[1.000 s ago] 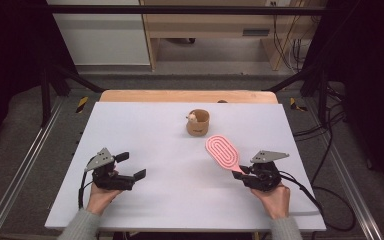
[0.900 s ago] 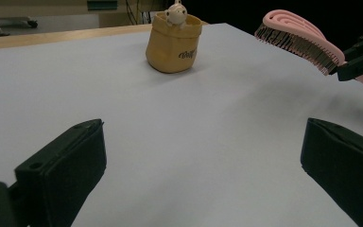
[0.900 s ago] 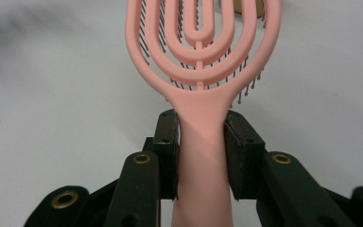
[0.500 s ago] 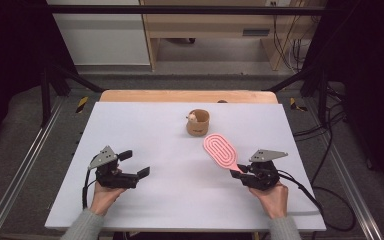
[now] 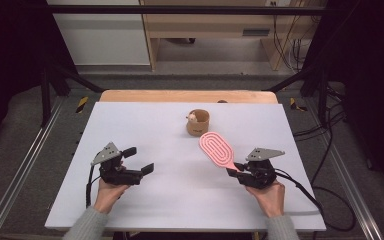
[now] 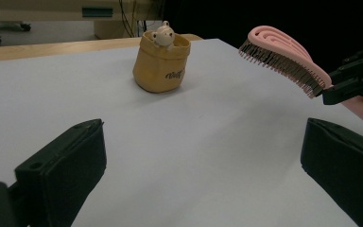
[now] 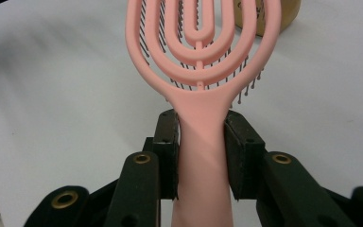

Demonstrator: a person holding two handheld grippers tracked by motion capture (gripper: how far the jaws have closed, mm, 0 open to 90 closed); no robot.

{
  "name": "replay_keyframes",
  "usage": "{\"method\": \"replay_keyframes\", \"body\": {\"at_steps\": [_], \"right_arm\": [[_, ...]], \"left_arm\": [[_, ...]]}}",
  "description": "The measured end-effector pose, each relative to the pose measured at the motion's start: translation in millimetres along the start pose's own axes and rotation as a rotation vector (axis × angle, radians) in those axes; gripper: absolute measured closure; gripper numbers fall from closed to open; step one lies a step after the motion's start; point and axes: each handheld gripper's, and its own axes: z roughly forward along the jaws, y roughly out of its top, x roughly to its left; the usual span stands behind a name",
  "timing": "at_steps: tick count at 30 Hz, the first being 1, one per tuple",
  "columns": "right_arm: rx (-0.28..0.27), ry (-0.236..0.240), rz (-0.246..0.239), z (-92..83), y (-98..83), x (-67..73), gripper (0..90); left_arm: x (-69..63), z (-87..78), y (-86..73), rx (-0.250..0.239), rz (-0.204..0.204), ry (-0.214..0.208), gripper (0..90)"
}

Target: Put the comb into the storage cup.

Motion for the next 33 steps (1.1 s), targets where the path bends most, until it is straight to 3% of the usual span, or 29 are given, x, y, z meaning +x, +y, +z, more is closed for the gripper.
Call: {"method": "replay_keyframes", "body": {"at_steps": [33], "right_arm": [[-0.034, 0.029, -0.012, 4.4, 7.5, 7.5, 69.5]], "left_arm": [[-26.9, 32.3, 17.1, -0.03, -0.022, -0.072, 0.9]]}}
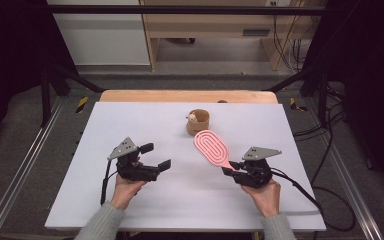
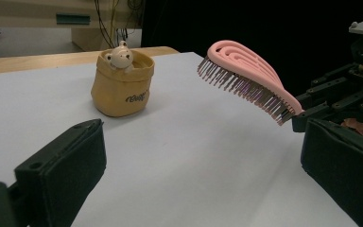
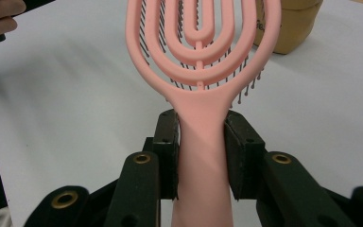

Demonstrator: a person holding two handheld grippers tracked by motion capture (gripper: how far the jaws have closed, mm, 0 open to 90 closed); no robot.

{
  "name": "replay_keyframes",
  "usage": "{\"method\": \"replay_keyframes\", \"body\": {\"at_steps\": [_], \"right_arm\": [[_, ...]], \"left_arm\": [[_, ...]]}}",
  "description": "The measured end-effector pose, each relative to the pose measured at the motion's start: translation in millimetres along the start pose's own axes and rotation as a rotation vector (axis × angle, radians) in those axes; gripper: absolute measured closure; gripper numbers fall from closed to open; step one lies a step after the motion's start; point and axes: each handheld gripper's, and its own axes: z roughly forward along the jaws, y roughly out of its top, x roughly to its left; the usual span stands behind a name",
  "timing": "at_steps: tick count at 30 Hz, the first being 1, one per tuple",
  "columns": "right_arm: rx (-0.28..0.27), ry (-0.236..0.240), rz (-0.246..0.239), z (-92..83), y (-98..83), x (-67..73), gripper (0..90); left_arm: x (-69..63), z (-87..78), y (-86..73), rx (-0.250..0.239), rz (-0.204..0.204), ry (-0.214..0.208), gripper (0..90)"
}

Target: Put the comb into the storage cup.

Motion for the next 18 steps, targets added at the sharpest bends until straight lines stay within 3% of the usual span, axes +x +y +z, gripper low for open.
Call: {"method": "replay_keyframes", "body": {"at_steps": [18], "right_arm": [[-0.014, 0.008, -0.005, -0.7, 0.9, 2.9, 69.5]], "left_arm": [[-15.5, 19.2, 3.6, 0.007, 0.001, -0.042, 0.0]]}}
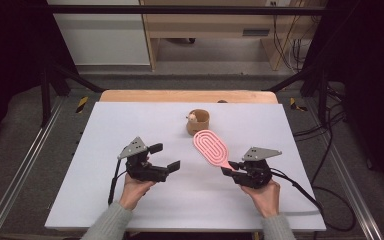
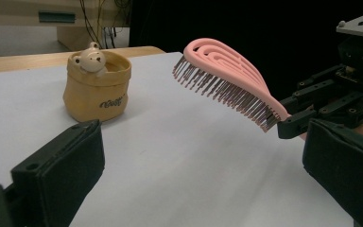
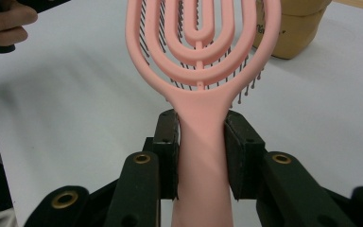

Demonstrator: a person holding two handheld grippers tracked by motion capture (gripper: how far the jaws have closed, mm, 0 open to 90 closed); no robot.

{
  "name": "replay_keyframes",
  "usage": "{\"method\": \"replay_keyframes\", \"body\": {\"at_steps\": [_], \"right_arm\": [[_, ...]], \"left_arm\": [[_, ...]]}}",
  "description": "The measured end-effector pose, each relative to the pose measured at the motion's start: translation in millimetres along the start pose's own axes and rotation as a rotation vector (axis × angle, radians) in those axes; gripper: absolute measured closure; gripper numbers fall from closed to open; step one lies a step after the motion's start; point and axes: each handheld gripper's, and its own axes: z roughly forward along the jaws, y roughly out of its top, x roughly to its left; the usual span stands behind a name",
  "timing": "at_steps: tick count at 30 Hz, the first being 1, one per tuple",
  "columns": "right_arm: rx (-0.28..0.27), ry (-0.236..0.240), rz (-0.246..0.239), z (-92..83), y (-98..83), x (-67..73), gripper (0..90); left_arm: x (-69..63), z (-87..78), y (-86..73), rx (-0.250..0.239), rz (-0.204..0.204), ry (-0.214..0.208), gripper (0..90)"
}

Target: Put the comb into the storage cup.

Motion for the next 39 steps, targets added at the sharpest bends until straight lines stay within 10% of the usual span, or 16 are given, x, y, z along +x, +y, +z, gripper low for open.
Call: {"method": "replay_keyframes", "body": {"at_steps": [39], "right_arm": [[-0.019, 0.012, -0.02, 0.7, 4.3, 6.7, 69.5]], "left_arm": [[-18.9, 34.1, 1.5, 0.003, -0.05, -0.064, 0.0]]}}
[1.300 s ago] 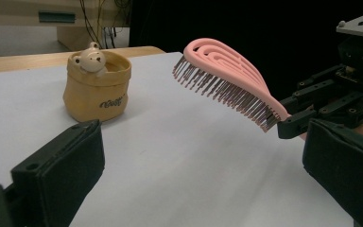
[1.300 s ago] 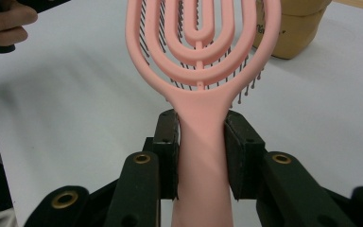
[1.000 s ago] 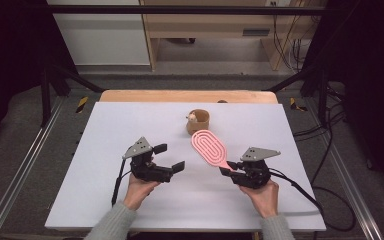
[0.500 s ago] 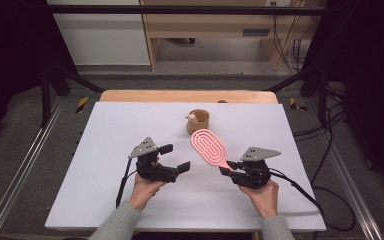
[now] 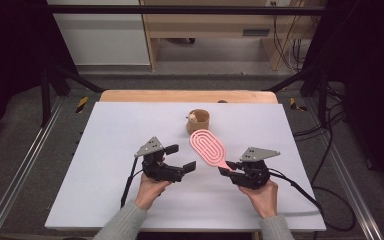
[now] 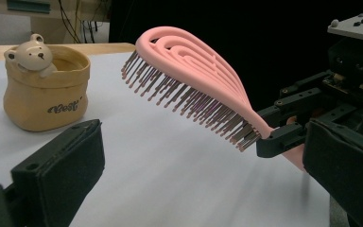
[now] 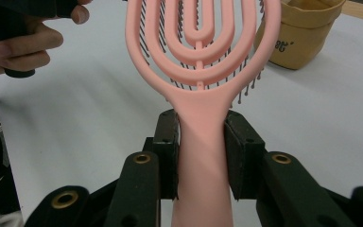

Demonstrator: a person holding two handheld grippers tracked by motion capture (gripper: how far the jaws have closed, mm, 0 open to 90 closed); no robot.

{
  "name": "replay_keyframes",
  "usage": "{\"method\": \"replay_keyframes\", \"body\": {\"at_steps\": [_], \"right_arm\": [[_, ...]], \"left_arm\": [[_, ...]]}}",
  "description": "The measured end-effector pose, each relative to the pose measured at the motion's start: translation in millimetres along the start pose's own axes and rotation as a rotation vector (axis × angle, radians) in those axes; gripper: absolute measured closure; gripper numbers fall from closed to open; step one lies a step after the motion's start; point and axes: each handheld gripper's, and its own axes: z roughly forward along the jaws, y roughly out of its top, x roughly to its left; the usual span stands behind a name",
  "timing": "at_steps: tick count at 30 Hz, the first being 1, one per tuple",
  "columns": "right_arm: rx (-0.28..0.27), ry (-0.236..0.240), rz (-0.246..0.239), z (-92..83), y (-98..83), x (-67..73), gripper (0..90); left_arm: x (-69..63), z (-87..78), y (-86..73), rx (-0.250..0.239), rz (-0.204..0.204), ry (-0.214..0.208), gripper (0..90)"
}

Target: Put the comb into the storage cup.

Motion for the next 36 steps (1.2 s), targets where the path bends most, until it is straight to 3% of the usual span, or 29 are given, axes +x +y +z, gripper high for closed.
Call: {"method": "replay_keyframes", "body": {"at_steps": [14, 27, 36], "right_arm": [[-0.002, 0.004, -0.01, 0.0, 0.4, 1.2, 69.5], [-0.003, 0.007, -0.017, 0.0, 0.6, 1.9, 69.6], [-0.007, 0.013, -0.023, 0.6, 0.8, 3.3, 69.6]], "left_arm": [[-7.8, 14.8, 2.0, 0.013, -0.015, -0.007, 0.0], [-9.2, 27.3, 2.5, 0.005, -0.077, -0.012, 0.6], [-10.7, 34.6, 1.9, 0.0, -0.099, -0.01, 7.4]]}}
